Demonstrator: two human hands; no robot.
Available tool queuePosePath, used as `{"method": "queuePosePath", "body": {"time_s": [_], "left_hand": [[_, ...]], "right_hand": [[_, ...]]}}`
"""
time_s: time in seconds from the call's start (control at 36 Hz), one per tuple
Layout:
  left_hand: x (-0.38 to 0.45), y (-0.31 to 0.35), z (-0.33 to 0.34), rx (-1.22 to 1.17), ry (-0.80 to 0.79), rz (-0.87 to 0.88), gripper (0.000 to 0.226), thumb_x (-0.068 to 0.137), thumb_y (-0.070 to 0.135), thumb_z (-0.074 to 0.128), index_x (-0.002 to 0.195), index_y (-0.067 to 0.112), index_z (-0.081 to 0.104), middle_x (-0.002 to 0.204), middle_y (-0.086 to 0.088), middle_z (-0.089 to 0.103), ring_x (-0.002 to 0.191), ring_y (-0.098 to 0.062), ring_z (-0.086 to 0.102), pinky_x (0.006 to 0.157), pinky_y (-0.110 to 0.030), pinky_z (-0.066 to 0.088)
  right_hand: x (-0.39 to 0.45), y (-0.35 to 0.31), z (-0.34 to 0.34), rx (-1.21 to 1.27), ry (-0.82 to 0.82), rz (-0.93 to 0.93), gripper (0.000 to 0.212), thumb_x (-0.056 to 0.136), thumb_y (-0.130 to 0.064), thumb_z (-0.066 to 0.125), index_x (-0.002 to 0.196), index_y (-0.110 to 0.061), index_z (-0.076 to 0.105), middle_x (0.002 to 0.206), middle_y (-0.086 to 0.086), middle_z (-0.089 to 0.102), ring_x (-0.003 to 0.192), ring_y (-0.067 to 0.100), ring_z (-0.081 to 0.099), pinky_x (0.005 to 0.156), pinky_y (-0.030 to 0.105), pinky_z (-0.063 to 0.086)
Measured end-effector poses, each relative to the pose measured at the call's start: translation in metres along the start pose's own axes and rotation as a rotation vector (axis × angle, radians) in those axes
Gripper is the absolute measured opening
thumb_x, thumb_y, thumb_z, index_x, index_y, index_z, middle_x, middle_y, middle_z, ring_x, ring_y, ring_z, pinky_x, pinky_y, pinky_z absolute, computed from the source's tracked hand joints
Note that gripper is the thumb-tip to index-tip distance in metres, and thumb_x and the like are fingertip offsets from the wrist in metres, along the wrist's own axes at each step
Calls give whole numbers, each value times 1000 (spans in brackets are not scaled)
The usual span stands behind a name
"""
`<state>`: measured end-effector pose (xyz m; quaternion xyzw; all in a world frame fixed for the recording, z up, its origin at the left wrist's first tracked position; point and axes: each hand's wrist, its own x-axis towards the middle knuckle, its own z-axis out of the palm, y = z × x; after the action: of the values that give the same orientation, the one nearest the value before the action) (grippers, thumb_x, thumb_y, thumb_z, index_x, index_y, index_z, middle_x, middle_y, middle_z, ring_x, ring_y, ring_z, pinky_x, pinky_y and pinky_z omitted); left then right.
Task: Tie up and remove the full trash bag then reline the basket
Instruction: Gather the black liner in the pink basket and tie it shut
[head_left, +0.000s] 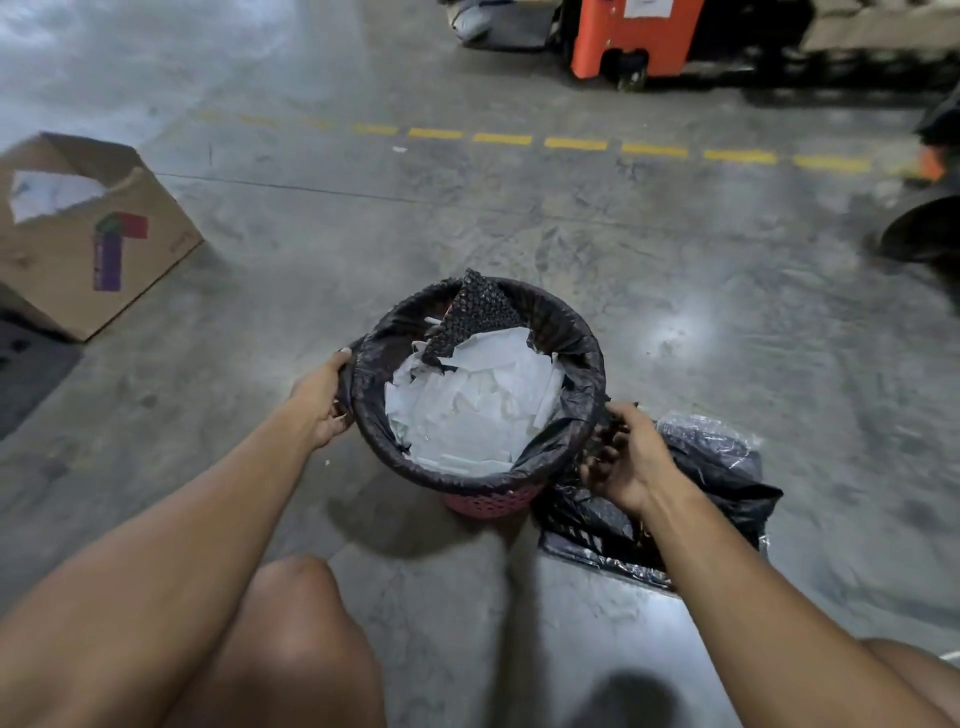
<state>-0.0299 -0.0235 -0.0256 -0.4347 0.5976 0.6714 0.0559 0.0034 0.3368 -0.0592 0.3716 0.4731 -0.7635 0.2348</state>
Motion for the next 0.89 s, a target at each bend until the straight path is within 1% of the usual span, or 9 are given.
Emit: {"method": "queuePosePath", "body": {"time_s": [0.08,0.19,0.28,0.36,0.47,0.53,0.64,0.72,0.89], "left_hand": [[-13,-2,1,38,-34,3,29,86,51,68,82,23,63,55,8,62,57,-7,58,51,-20,50],[-22,-9,-8,63,-12,-19,25,91,43,66,80,23,56,67,5,52,55,-7,45,52,-20,47],[-28,-14,-13,76,34,-13,23,96,29,63,77,20,54,65,3,50,50,-8,39,42,-15,45],[-30,-13,-14,-6,105,43,22,98,18,59,76,19,55,55,4,53,36,-6,42,38,-13,39],[-35,-2,-6,-155,125,90,21,96,15,51,78,23,56,66,7,57,57,-7,53,58,-24,47],[-38,-1,-3,-133,114,72,20,95,18,50,76,24,56,69,5,55,63,-11,52,63,-28,48],[-39,-7,-9,30,69,80,19,95,27,60,78,22,53,64,3,52,55,-12,48,47,-20,46],[-35,-14,-22,171,-34,131,22,94,26,68,83,19,50,64,-1,51,39,-9,43,35,-15,41],[-39,-13,-43,137,-260,79,8,93,11,68,92,11,61,67,-3,64,42,-4,53,45,-16,53]], "right_hand": [[-12,-2,5,-48,-90,13,31,78,-48,70,66,-19,65,69,3,65,58,21,59,65,29,45],[-24,-3,10,-79,-108,10,26,82,-37,75,89,-12,73,82,8,77,68,25,72,71,35,58],[-30,-8,7,-121,-19,-28,39,74,-30,85,104,-8,74,95,14,78,76,30,75,67,40,61],[-20,-12,-2,-145,14,-38,63,55,-30,93,109,-6,73,104,14,78,88,31,76,80,47,63],[-46,-22,5,-167,55,-63,24,78,-22,83,88,-11,64,75,5,64,73,20,61,63,35,60],[-50,-23,4,-167,83,-81,17,87,-19,76,84,-12,61,75,5,60,79,21,59,67,38,58],[-54,-16,0,-251,1,-59,23,81,-21,81,96,-11,66,84,8,72,82,26,67,75,37,54],[-54,-10,-1,-344,-37,-46,16,83,-16,79,89,-10,66,69,5,72,65,21,65,56,30,47],[-54,-16,-5,-274,-58,-37,20,82,-14,78,98,-10,68,74,5,65,59,15,57,39,23,42]]}}
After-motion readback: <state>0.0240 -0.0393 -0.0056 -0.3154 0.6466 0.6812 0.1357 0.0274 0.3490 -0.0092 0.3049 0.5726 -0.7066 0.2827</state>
